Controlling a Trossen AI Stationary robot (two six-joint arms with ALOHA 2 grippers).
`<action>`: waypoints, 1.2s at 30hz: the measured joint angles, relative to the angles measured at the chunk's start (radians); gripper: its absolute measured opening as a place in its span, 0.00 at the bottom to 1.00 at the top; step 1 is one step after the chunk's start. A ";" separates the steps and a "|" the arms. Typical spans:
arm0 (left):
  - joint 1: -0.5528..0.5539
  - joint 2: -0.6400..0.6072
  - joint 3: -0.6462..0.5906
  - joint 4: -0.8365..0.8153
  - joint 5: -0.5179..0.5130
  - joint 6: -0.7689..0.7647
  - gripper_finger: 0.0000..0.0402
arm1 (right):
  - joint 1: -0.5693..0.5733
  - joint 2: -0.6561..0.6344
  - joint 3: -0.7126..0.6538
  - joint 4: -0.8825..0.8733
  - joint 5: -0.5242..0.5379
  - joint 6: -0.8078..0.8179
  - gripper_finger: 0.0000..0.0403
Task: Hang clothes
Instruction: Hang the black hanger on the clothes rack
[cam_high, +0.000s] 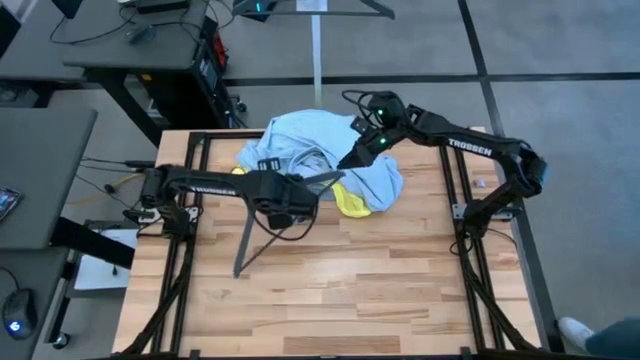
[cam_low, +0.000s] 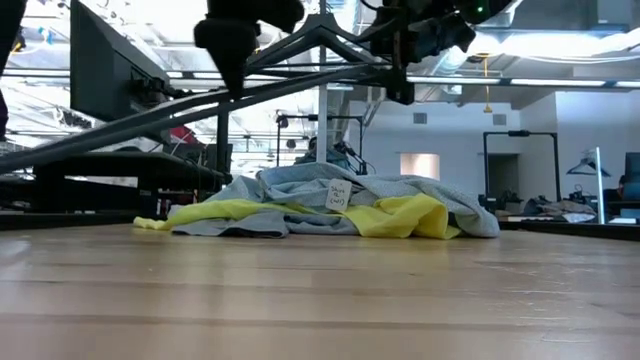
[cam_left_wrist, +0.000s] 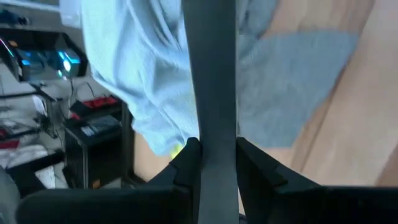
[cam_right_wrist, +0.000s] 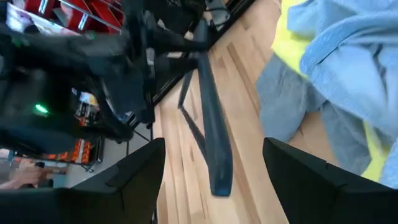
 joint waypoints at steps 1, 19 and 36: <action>0.003 0.000 0.004 -0.003 -0.004 0.006 0.14 | 0.008 0.000 -0.005 -0.002 0.002 0.001 0.64; 0.024 0.000 0.037 0.037 -0.029 0.065 0.14 | 0.097 0.063 -0.007 0.205 0.050 0.093 0.64; 0.024 -0.001 0.037 0.030 -0.028 0.075 0.14 | 0.081 0.066 -0.007 0.201 0.061 0.095 0.24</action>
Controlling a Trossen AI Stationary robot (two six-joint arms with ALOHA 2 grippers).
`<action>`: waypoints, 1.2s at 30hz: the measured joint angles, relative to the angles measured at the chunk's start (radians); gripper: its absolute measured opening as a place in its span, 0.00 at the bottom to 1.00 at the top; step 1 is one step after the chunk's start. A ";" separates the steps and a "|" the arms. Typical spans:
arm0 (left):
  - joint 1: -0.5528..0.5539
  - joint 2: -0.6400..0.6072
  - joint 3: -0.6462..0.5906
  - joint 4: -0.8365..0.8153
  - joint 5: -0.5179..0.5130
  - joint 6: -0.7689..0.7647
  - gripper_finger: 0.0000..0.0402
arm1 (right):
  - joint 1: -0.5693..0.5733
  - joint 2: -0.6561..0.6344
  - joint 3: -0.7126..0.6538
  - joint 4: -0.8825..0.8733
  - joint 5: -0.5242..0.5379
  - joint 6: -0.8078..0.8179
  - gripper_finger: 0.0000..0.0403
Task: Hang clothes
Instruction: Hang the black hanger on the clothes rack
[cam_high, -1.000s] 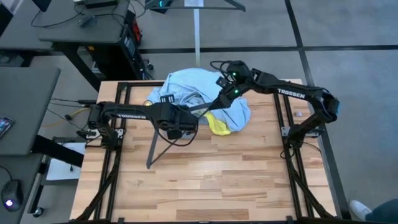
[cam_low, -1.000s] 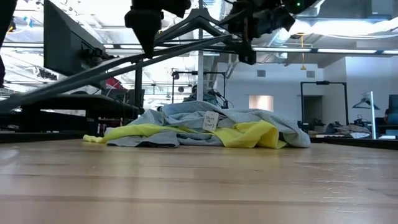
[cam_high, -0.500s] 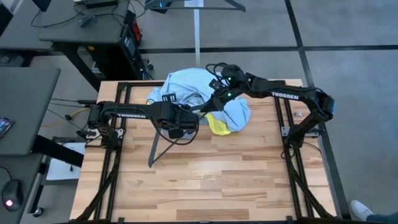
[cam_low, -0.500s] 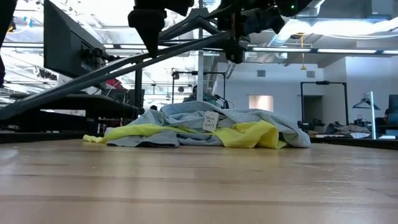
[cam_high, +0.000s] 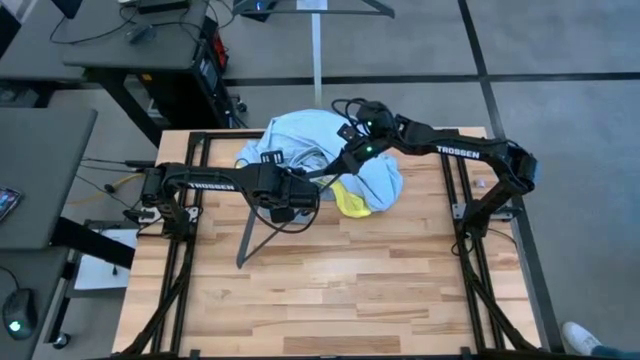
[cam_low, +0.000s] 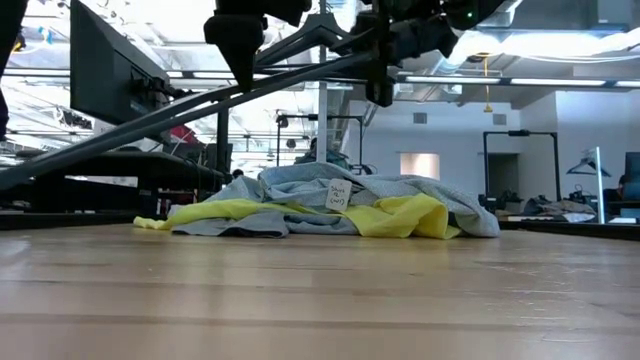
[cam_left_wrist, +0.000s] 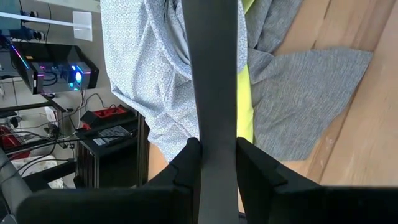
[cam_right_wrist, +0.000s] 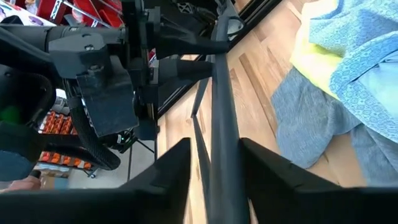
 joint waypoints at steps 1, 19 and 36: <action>0.001 0.000 0.000 0.000 0.000 0.003 0.14 | 0.000 0.000 0.000 -0.001 -0.001 0.000 0.22; 0.006 -0.006 0.006 0.014 0.013 -0.059 0.25 | -0.024 0.000 0.000 -0.022 -0.004 -0.087 0.08; 0.081 -0.094 0.574 -0.084 0.131 -0.136 0.49 | -0.187 -0.010 0.172 -0.029 -0.028 -0.177 0.08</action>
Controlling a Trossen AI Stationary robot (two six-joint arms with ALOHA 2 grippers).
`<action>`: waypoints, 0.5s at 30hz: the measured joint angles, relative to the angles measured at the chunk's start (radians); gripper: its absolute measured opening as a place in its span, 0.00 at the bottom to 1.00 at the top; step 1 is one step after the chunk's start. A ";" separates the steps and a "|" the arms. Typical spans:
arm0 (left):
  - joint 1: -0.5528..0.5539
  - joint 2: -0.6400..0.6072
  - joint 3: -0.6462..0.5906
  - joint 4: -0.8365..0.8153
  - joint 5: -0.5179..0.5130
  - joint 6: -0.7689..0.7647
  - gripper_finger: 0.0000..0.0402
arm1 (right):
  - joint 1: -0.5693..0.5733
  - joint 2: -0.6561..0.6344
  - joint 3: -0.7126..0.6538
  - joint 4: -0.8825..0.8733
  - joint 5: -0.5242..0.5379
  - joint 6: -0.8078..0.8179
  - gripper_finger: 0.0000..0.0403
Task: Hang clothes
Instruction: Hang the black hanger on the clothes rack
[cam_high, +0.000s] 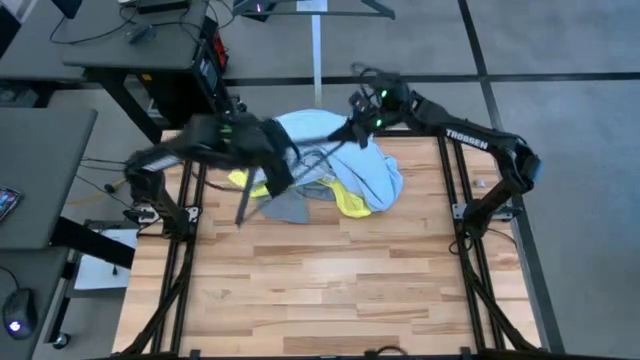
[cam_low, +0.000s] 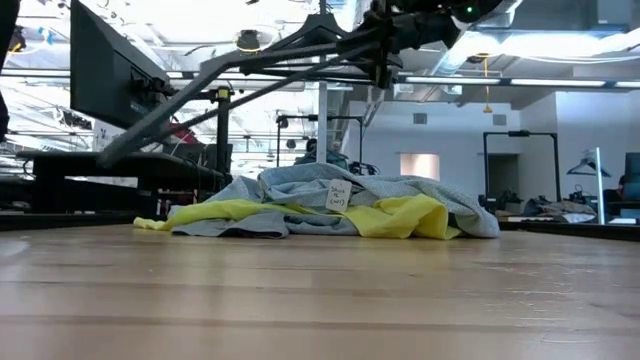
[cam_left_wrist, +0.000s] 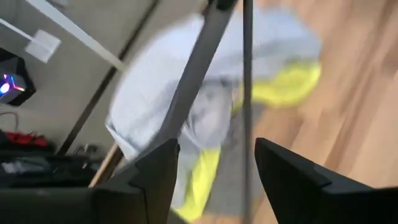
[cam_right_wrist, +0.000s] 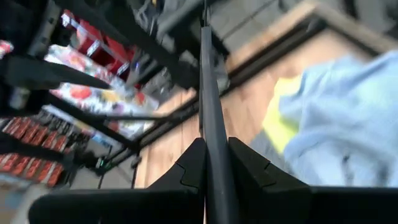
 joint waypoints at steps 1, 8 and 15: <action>0.009 -0.016 0.020 0.014 -0.016 -0.001 0.49 | -0.017 0.000 0.024 0.000 0.001 -0.007 0.08; 0.109 -0.213 -0.031 0.278 -0.044 0.068 0.49 | -0.155 -0.001 0.190 0.002 -0.004 -0.034 0.08; 0.180 -0.276 -0.031 0.531 -0.042 0.272 0.49 | -0.293 -0.001 0.288 0.002 0.004 -0.060 0.08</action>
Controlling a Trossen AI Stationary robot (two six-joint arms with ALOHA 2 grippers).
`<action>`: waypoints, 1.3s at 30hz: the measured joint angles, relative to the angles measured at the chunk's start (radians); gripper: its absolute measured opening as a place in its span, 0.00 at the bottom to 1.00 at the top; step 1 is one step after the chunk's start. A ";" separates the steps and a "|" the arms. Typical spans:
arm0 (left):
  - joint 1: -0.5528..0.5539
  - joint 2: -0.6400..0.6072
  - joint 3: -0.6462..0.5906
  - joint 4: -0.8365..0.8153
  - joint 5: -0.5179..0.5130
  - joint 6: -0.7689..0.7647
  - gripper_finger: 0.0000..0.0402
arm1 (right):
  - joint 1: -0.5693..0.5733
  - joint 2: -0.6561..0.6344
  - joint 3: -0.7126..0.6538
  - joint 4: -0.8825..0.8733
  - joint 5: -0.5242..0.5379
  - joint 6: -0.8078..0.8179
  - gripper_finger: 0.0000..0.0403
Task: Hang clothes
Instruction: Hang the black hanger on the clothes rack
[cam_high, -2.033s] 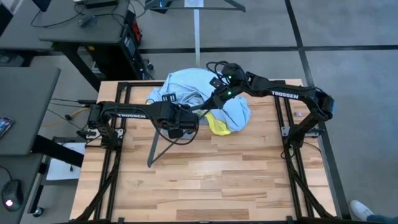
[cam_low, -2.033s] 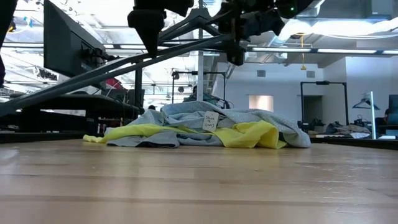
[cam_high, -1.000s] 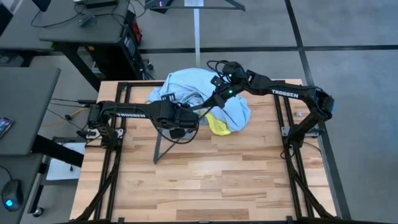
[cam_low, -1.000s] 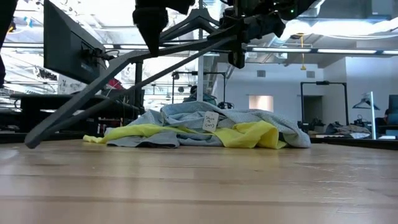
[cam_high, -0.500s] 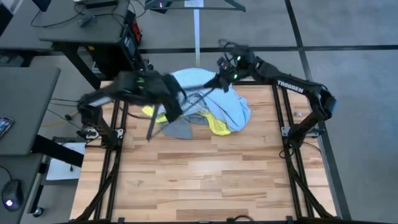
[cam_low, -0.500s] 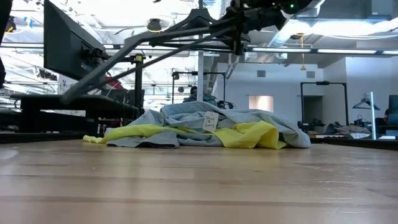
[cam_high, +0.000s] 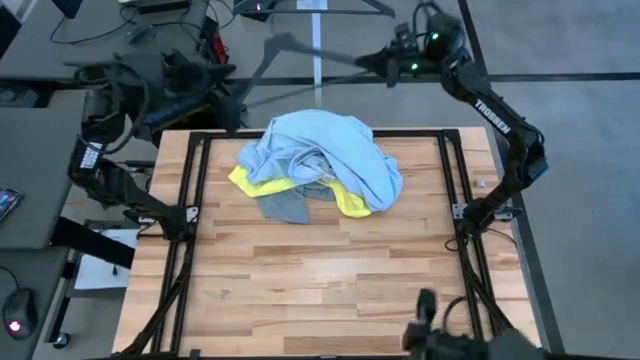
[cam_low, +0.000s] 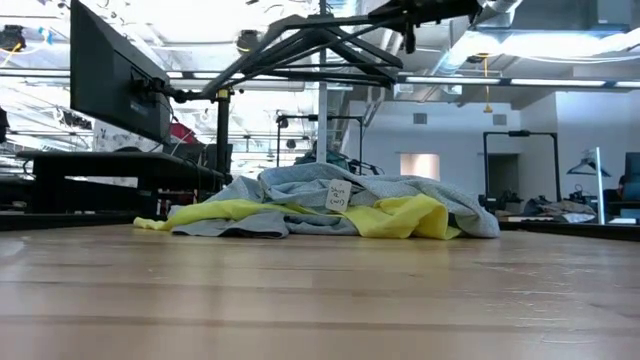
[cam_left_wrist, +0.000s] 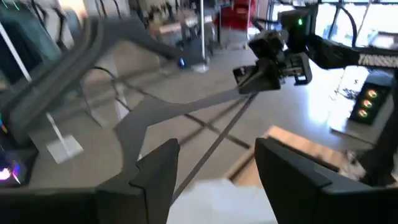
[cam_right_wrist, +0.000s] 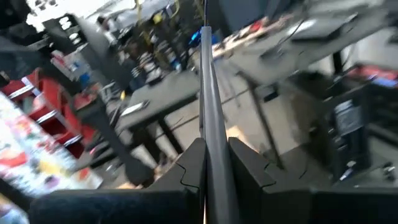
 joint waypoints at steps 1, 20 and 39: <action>0.007 0.000 0.000 0.019 0.000 0.019 0.49 | -0.019 0.000 0.010 0.003 0.000 0.000 0.08; 0.123 0.039 -0.002 -0.027 0.139 0.077 0.49 | -0.163 0.026 0.114 0.165 0.033 0.065 0.08; 0.123 0.043 -0.002 -0.052 0.145 0.074 0.49 | -0.202 0.044 0.114 0.149 0.053 0.024 0.11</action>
